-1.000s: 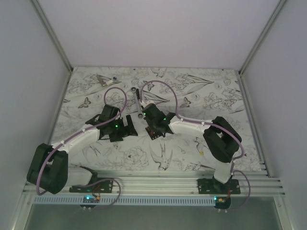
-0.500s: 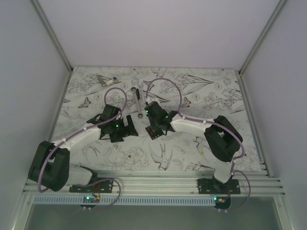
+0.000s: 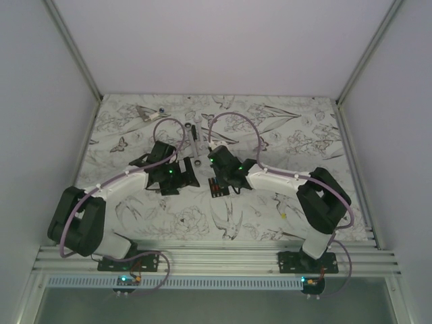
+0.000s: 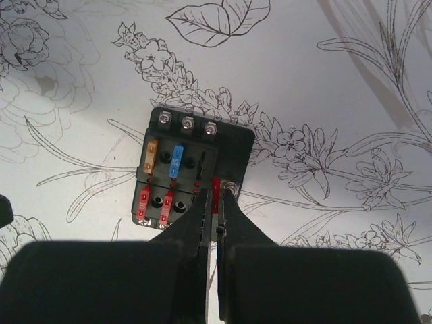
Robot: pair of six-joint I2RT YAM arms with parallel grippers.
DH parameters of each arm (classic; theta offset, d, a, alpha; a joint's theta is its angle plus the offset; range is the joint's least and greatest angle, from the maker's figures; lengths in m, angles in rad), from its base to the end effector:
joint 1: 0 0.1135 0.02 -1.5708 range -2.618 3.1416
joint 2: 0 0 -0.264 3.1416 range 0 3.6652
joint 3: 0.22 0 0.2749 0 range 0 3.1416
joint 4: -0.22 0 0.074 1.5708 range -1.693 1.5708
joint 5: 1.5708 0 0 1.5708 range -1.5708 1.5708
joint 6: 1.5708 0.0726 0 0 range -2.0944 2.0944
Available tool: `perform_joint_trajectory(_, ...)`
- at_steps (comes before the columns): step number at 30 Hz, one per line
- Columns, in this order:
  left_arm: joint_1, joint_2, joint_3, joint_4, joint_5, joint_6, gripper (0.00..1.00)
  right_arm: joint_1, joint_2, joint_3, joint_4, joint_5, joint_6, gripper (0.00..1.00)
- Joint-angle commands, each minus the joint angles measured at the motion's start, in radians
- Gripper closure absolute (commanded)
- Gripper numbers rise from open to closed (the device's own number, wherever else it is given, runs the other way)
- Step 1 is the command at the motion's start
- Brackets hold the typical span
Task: Snap on the fuse box
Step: Install the fuse at the fuse box base.
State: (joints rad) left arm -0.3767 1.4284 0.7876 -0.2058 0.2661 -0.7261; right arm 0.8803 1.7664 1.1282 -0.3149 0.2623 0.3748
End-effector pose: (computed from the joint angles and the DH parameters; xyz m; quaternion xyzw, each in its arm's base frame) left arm 0.2988 -0.1387 0.1546 -0.1148 0.9210 -0.2896 0.2341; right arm 0.2731 0.3010 0.1433 -0.1977 0.9244 0.0761 0.3171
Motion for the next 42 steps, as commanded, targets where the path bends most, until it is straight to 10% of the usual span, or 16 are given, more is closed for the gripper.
perform_joint_trajectory(1, -0.013, 0.025, 0.031, -0.010, 0.011, -0.019, 0.00, 0.007, -0.032, -0.007, 0.039, 0.054, 0.001, 1.00)
perform_joint_trajectory(42, -0.030, 0.047, 0.035, -0.002, 0.000, -0.032, 0.00, 0.039, 0.010, 0.015, 0.089, 0.120, 0.135, 1.00)
